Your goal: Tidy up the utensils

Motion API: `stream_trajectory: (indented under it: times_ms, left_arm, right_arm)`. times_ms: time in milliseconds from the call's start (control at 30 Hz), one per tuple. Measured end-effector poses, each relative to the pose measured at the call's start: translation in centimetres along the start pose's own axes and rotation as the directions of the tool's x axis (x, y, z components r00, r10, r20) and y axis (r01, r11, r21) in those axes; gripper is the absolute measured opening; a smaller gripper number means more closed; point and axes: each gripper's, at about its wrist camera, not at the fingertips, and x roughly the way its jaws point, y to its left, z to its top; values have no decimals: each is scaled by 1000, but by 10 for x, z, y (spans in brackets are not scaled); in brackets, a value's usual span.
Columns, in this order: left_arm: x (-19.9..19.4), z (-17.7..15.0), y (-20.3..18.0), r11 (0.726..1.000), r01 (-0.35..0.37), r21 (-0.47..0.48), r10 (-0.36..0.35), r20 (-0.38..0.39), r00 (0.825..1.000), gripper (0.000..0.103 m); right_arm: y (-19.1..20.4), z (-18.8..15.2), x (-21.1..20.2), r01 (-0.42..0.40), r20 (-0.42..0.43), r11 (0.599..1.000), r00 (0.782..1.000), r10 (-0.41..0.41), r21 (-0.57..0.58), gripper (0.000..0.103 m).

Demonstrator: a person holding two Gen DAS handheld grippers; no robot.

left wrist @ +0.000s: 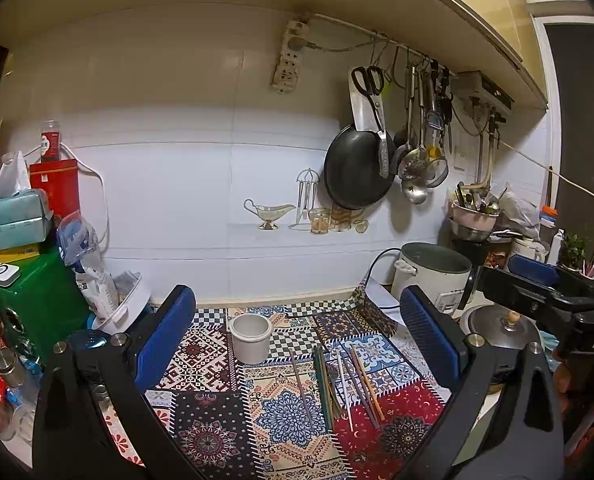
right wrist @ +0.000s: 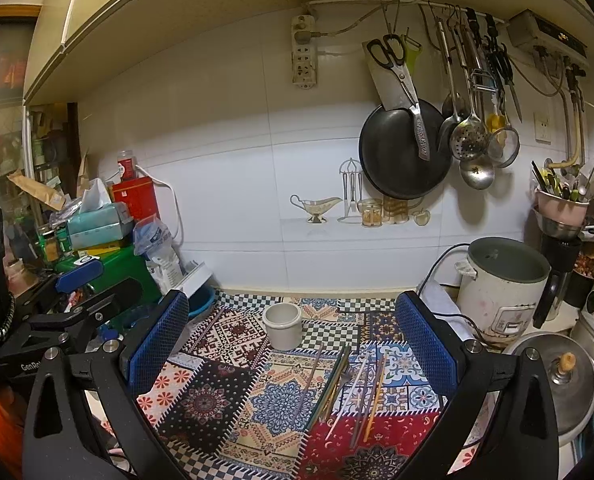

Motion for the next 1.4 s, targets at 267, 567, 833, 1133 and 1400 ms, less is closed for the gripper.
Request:
stream_trajectory:
  times_ms: [267, 567, 833, 1133, 1400]
  left_arm:
    - [1, 0, 1, 1000, 1, -6, -1, -1, 1000, 103]
    - [8, 0, 1, 999, -3, -32, 2, -27, 1000, 103]
    - [26, -5, 6, 998, 0, -55, -2, -40, 999, 103]
    - [80, -25, 9, 996, -25, -81, 15, -128, 992, 103]
    - [163, -67, -5, 998, -40, -48, 23, -311, 950, 96]
  right_arm:
    - [0, 0, 1, -1, -1, 1000, 1000, 1, 0, 103]
    - [2, 0, 7, 5, -8, 1000, 1000, -5, 0, 103]
    - [-2, -4, 20, 25, -45, 1000, 999, -25, 11, 103]
    - [-33, -28, 67, 96, -205, 993, 976, -79, 75, 103]
    - [-82, -69, 120, 210, -402, 970, 904, -145, 121, 103]
